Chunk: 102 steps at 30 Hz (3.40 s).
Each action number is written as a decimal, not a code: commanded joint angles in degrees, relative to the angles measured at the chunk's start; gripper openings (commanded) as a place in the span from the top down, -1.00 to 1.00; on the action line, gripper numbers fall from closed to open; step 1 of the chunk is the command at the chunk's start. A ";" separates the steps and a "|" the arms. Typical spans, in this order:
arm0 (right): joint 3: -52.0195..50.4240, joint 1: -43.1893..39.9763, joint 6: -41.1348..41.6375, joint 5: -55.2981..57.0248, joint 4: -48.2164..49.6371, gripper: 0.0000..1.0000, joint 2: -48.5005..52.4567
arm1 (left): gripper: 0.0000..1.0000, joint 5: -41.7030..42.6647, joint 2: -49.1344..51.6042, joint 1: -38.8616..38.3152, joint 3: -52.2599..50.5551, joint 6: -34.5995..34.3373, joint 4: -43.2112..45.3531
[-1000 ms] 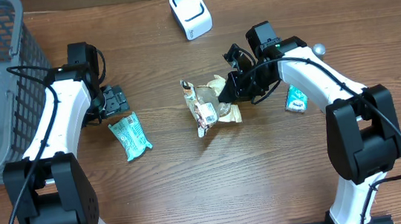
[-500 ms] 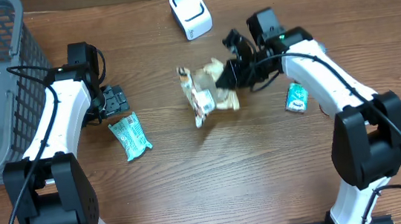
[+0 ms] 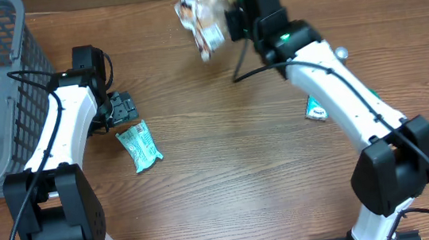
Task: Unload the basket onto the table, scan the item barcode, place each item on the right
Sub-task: 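Carry the snack pouch up to the white scanner, then swing the snack pouch right and set it down near the tub, then move the right gripper left to the mint-green wrapped bar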
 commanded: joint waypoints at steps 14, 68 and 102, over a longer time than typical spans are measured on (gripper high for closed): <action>1.14 7.56 -36.89 41.97 61.13 0.93 20.11 | -0.99 -0.35 -1.62 -0.13 -0.15 0.85 -0.11; -1.92 -4.92 15.65 -10.25 -45.00 -0.34 1.38 | -0.99 -0.35 -1.62 -0.13 -0.15 0.85 -0.13; -21.77 26.49 22.95 -20.63 4.72 -0.43 6.03 | -0.99 -0.35 -1.62 -0.13 -0.15 0.85 -0.13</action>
